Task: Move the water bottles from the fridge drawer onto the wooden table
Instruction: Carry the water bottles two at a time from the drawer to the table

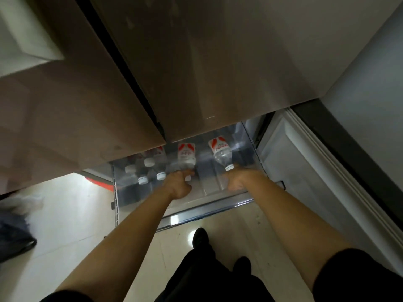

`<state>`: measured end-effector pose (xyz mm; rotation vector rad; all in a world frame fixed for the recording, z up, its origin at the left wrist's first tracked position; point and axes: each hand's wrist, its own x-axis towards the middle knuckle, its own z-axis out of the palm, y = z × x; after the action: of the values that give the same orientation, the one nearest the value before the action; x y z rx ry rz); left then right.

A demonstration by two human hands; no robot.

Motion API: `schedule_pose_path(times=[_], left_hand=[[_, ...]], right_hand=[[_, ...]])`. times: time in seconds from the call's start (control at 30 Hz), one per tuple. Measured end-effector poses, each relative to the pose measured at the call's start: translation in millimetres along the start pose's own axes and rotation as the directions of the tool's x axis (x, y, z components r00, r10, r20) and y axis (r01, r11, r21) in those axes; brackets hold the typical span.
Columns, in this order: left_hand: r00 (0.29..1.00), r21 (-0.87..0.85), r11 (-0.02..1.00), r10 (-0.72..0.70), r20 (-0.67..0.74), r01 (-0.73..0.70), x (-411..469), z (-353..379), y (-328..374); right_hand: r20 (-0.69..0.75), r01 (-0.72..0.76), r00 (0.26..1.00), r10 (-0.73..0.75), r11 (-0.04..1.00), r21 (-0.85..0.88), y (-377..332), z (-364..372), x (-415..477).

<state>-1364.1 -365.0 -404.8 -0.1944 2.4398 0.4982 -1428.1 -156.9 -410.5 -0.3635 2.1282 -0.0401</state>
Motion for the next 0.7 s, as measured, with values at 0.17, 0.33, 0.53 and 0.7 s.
schedule_pose_path(times=[0.17,0.33,0.53,0.7], left_hand=[[0.995,-0.050,0.995,-0.087,-0.039,0.085,-41.4,-4.9,-15.5],[0.973,-0.108,0.993,-0.069,-0.221,0.046,-77.2,-10.2,-14.4],[0.810,-0.072,0.994,0.027,-0.585,-0.086,-103.0,-14.0,-1.1],[0.768,-0.103,0.993,-0.027,-0.639,-0.051,-107.5,-29.0,4.2]], right_hand=[[-0.072,0.103,0.993,-0.097,0.992,0.079,3.6,-0.5,-5.0],[-0.135,0.088,0.988,-0.072,0.990,0.113,-4.3,0.0,-14.7],[-0.357,0.215,0.909,-0.217,0.976,-0.045,-12.5,-9.7,-64.3],[-0.642,0.306,0.719,-0.269,0.950,-0.055,-12.2,-37.0,-114.0]])
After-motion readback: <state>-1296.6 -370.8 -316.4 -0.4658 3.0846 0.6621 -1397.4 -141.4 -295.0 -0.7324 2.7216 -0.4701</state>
